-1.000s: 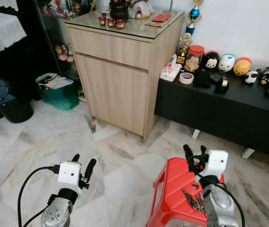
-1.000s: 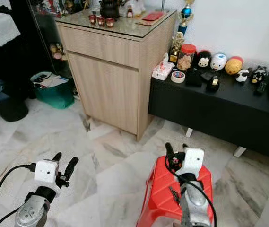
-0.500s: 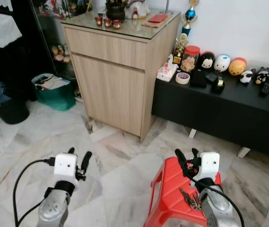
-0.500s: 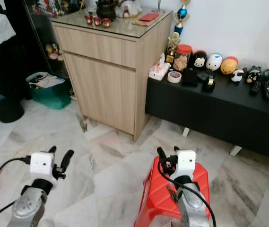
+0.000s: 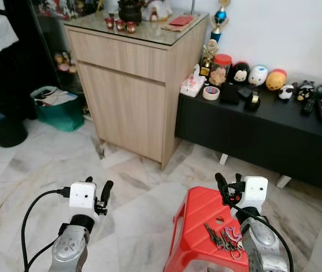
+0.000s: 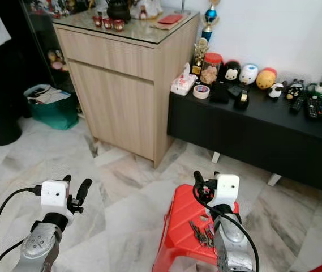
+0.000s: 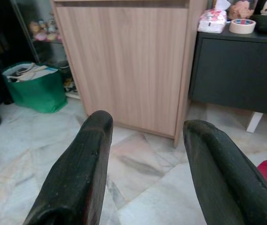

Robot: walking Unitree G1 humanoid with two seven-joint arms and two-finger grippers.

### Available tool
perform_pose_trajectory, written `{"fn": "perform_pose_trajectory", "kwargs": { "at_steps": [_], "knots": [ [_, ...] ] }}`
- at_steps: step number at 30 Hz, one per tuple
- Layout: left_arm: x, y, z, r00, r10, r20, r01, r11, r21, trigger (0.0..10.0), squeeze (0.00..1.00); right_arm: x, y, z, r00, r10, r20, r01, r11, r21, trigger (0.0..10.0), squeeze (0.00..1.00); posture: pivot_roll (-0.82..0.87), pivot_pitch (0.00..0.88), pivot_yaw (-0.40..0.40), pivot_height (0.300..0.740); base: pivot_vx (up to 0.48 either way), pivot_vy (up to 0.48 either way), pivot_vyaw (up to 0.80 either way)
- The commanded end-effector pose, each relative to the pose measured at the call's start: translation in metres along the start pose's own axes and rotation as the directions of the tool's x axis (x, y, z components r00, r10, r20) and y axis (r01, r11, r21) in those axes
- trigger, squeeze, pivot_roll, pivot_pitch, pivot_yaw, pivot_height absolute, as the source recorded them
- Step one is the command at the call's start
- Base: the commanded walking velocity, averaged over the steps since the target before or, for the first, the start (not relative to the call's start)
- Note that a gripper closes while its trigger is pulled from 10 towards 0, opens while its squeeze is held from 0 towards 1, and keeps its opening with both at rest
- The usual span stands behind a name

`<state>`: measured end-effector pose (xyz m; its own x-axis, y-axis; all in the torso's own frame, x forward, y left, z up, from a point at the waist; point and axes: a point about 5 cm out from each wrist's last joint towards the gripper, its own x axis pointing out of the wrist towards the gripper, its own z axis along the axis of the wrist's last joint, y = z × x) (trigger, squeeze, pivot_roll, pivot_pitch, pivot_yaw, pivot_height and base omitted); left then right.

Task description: Hang keys on a hook

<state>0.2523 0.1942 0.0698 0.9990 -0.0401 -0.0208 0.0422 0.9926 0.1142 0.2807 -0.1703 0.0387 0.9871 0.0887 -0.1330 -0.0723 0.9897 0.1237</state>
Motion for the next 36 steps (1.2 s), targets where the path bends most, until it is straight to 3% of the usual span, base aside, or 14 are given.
{"fn": "perform_pose_trajectory", "kwargs": {
  "at_steps": [1,10,15,36],
  "knots": [
    [0.0032,0.0029,0.0069,1.0,0.006,0.016,-0.007,1.0,0.006,10.0,0.0,0.0031,-0.0023,0.0052,1.0,-0.012,0.01,0.012,1.0,0.0,10.0,0.0,0.05,0.0,-0.05,0.74,0.0,0.0,0.0],
    [0.0026,0.0015,0.0059,1.0,-0.002,0.013,0.002,1.0,0.02,10.0,0.0,0.0049,-0.0014,0.0056,1.0,-0.014,0.003,0.014,1.0,-0.005,10.0,0.0,0.05,0.0,-0.052,0.74,0.0,0.0,0.0],
    [0.0029,0.0012,0.0066,1.0,-0.001,0.014,0.0,1.0,0.023,10.0,0.0,0.0053,-0.0004,0.0058,1.0,-0.013,0.001,0.013,1.0,-0.005,10.0,0.0,0.06,0.0,-0.054,0.74,0.0,-0.48,0.0],
    [0.004,-0.0018,0.0067,1.0,-0.006,0.013,0.006,1.0,0.003,10.0,0.0,0.0086,0.0002,0.0068,1.0,-0.017,-0.002,0.017,1.0,-0.005,10.0,0.0,0.05,0.0,-0.058,0.74,0.0,0.0,0.0]
  ]
}}
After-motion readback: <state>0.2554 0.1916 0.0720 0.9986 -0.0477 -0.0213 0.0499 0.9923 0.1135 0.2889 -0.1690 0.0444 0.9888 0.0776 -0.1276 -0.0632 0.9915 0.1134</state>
